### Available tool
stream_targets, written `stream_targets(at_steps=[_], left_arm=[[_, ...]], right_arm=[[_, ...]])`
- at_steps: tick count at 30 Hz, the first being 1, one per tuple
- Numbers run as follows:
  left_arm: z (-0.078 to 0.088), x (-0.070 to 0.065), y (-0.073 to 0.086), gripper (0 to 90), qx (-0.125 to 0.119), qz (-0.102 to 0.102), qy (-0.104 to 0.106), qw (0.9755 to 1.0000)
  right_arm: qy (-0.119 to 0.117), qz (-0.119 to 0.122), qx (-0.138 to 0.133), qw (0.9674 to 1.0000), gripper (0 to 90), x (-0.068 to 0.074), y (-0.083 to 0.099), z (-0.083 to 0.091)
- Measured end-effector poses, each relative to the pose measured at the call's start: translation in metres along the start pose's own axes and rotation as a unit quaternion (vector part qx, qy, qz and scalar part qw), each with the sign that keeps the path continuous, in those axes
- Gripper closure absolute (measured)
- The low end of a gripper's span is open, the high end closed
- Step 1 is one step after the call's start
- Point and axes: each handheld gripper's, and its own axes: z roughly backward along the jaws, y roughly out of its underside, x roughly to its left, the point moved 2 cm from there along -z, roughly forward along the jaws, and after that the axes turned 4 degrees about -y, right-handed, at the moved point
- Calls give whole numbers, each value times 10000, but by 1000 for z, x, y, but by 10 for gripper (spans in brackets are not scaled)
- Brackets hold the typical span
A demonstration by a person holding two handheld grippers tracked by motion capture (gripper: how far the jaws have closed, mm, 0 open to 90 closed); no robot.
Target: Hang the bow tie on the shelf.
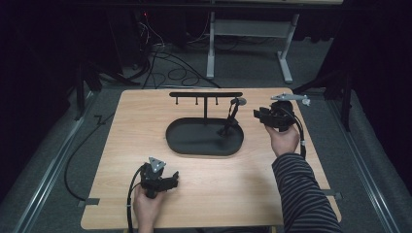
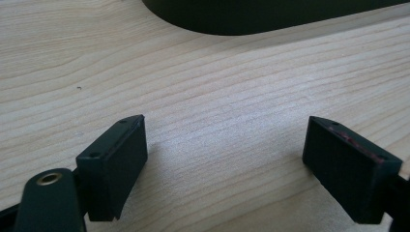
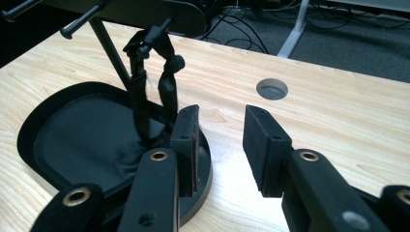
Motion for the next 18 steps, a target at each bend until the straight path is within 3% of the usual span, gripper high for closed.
stream_targets(at_steps=[18], left_arm=[[0, 0, 0, 162, -4, 2, 0, 10000]], right_arm=[[-24, -108, -39, 9999, 682, -5, 11, 12]])
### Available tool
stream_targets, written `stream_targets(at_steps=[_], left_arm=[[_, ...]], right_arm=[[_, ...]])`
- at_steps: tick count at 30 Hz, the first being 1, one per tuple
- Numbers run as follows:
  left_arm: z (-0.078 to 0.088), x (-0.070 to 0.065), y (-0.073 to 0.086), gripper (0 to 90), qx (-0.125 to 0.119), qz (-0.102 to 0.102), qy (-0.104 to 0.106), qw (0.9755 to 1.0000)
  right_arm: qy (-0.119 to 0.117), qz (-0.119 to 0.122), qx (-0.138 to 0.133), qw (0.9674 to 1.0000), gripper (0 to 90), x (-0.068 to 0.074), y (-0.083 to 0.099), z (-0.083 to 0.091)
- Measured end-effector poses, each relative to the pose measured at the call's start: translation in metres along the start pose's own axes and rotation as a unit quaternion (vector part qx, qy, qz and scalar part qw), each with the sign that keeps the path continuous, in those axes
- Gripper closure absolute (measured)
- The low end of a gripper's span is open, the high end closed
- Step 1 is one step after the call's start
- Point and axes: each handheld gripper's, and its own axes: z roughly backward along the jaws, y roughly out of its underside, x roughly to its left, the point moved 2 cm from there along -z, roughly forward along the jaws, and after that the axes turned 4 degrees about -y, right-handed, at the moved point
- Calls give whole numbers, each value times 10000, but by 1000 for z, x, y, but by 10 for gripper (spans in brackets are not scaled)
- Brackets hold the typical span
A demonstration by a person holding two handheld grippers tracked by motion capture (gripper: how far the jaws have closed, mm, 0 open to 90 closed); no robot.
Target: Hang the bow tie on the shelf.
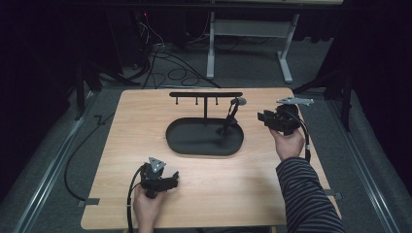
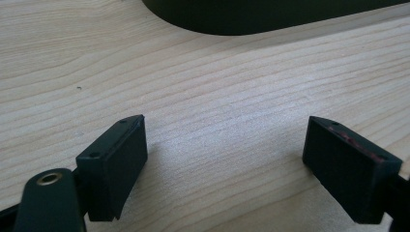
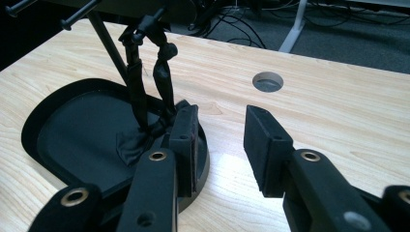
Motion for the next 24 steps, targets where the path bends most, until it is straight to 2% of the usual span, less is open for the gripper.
stream_targets(at_steps=[24], left_arm=[[0, 0, 0, 163, 0, 1, -2, 10000]], right_arm=[[-28, -183, -38, 9998, 675, -8, 19, 14]])
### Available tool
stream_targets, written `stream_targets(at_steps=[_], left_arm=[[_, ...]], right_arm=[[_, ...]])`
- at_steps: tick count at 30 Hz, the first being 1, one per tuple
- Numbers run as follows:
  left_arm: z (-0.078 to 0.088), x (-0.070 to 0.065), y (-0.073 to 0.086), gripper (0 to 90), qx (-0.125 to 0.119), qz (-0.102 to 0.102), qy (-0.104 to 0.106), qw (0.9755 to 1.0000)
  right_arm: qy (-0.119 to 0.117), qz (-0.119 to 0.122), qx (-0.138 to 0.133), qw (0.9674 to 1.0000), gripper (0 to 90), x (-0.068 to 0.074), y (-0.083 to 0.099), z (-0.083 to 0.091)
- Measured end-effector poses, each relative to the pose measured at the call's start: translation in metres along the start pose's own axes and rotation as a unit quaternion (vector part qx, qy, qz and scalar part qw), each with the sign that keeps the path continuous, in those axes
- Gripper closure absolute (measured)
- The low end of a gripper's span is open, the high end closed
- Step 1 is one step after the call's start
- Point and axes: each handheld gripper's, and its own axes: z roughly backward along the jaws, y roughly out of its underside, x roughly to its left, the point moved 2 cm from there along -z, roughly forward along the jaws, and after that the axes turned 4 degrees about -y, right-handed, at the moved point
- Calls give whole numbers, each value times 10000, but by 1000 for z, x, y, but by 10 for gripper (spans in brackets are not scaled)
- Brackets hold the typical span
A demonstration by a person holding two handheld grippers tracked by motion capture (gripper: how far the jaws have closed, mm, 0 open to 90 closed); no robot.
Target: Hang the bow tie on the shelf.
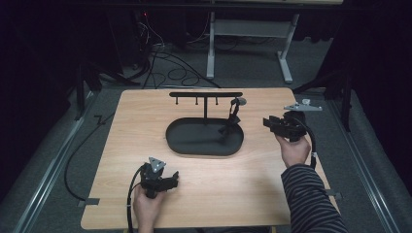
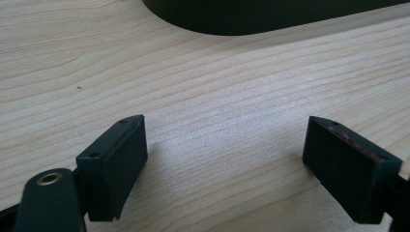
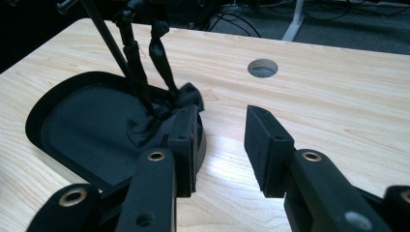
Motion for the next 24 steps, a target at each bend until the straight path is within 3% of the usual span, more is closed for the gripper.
stream_targets(at_steps=[24], left_arm=[[0, 0, 0, 162, 1, 0, -2, 10000]], right_arm=[[-107, -382, -61, 9992, 672, -10, 34, 9]])
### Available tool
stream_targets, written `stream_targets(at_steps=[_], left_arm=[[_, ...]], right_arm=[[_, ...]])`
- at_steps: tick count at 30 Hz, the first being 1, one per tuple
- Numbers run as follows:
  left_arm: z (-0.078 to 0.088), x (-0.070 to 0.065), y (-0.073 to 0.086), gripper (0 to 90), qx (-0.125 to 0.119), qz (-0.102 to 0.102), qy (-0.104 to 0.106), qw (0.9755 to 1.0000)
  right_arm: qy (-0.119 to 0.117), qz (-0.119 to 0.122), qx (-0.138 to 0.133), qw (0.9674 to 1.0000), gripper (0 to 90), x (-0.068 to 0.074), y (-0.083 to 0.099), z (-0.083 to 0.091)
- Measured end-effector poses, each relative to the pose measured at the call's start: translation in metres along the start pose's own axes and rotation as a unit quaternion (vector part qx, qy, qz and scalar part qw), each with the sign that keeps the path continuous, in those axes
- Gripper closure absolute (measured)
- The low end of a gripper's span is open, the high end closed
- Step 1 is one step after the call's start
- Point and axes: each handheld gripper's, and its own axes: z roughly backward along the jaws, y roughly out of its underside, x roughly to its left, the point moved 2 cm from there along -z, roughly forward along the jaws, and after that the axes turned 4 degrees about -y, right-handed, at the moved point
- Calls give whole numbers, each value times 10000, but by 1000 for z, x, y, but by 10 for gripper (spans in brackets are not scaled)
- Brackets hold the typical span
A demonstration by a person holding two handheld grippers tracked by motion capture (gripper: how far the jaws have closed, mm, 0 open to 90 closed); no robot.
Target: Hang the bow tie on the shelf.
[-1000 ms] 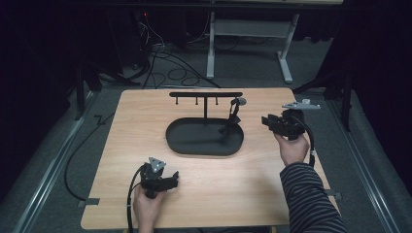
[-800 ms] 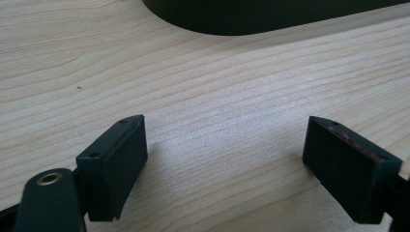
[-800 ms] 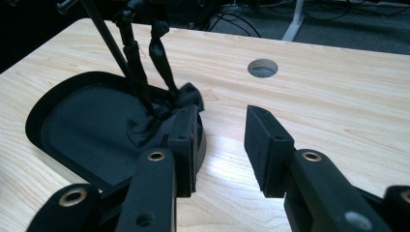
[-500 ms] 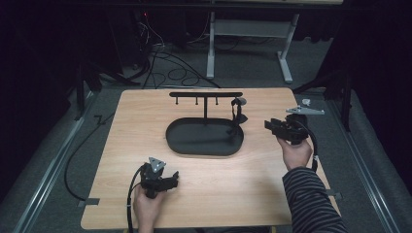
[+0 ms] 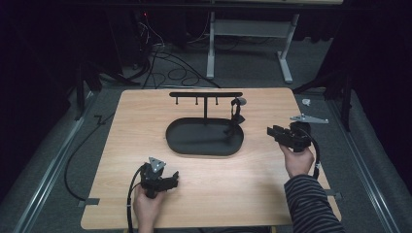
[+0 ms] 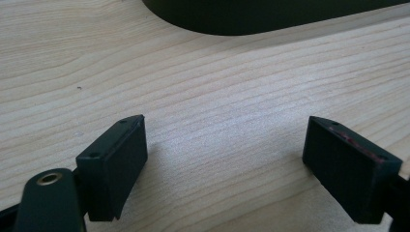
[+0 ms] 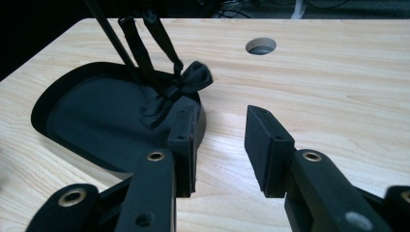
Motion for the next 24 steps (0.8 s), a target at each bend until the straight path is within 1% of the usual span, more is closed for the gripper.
stream_targets(at_steps=[6, 11, 18, 21, 24], left_arm=[[0, 0, 0, 162, 1, -1, 1, 10000], [0, 0, 0, 162, 0, 0, 2, 10000], [0, 0, 0, 163, -1, 0, 0, 10000], [0, 0, 0, 162, 0, 0, -4, 10000], [0, 0, 0, 163, -2, 1, -4, 10000]], right_arm=[[27, -92, -18, 10000, 672, -5, 7, 5], [40, -165, 1, 9999, 672, -9, 16, 6], [33, -172, 37, 9998, 672, -11, 24, 4], [32, -246, 79, 9997, 672, -12, 29, 2], [36, -267, 147, 9995, 672, -12, 35, -1]])
